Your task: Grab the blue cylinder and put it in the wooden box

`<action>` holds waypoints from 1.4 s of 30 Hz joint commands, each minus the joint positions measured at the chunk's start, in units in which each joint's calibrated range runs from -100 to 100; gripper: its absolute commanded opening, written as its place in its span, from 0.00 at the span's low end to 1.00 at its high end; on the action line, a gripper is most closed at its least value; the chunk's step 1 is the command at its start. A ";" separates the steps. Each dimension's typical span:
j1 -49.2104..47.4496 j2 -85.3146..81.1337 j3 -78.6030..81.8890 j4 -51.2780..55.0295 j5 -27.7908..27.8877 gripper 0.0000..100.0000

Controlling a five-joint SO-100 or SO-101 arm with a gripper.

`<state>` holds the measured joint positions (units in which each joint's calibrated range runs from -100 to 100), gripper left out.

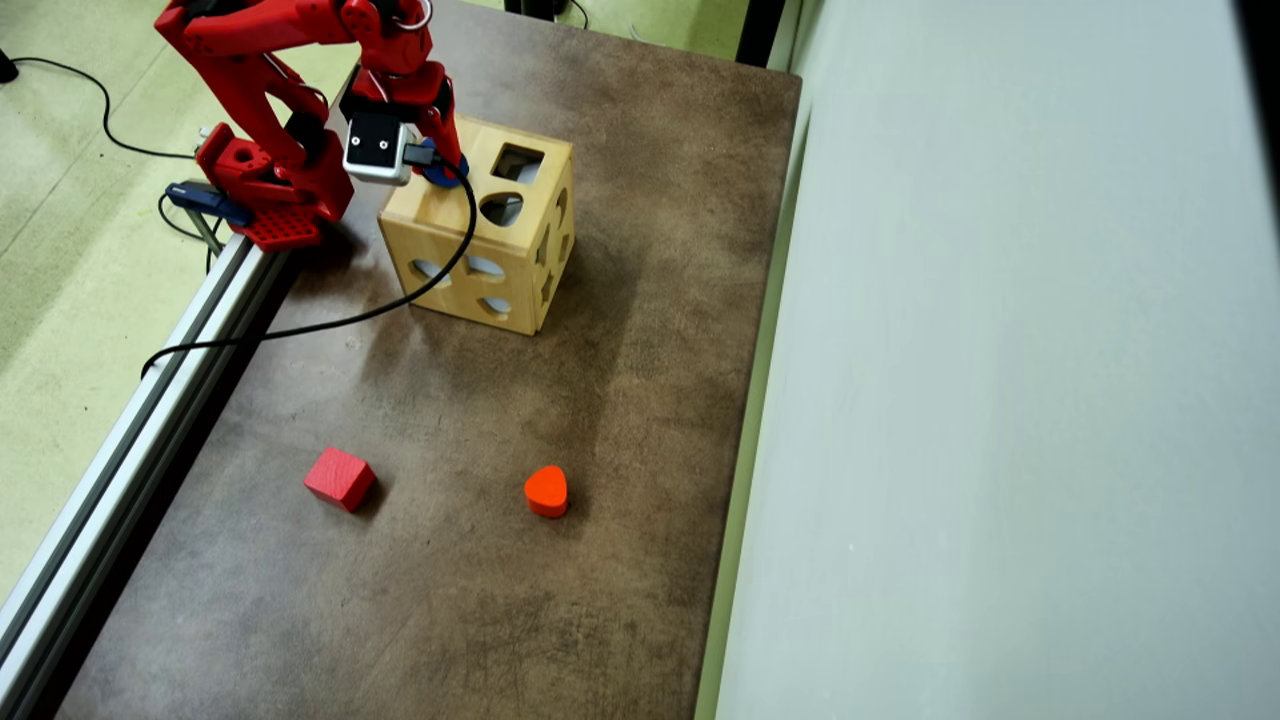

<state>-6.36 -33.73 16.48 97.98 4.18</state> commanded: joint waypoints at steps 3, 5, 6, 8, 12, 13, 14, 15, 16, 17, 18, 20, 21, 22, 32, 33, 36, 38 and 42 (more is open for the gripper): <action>-0.55 -2.15 -0.92 -0.23 0.00 0.13; -0.55 -2.15 -0.83 -0.15 0.00 0.13; -0.55 -2.15 -0.83 -0.15 0.00 0.13; -0.62 -2.24 -0.65 -0.15 0.05 0.13; -1.29 -2.24 -0.11 -0.15 0.15 0.13; -1.37 -2.24 -0.11 -0.15 0.29 0.13; -1.37 -2.24 -0.11 -0.15 0.34 0.13; -1.37 -2.24 -0.11 -0.15 0.39 0.13; -1.37 -2.24 -0.11 -0.15 0.39 0.13; -1.37 -2.24 -0.11 -0.15 0.49 0.13; -1.37 -2.24 -0.11 -0.15 0.49 0.13; -1.52 -2.41 -0.29 -0.15 0.54 0.13; -1.66 -2.83 -0.29 -0.23 0.54 0.13; -2.26 -3.43 -0.29 -0.23 0.54 0.13; -5.60 -7.16 -0.02 -0.15 0.54 0.13; -5.60 -7.16 -0.02 -0.15 0.54 0.13; -5.60 -7.25 -0.02 -0.15 0.54 0.13; -5.60 -7.25 -0.02 -0.15 0.54 0.13; -5.60 -7.25 0.07 -0.15 0.54 0.13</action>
<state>-11.61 -39.58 16.84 98.06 4.37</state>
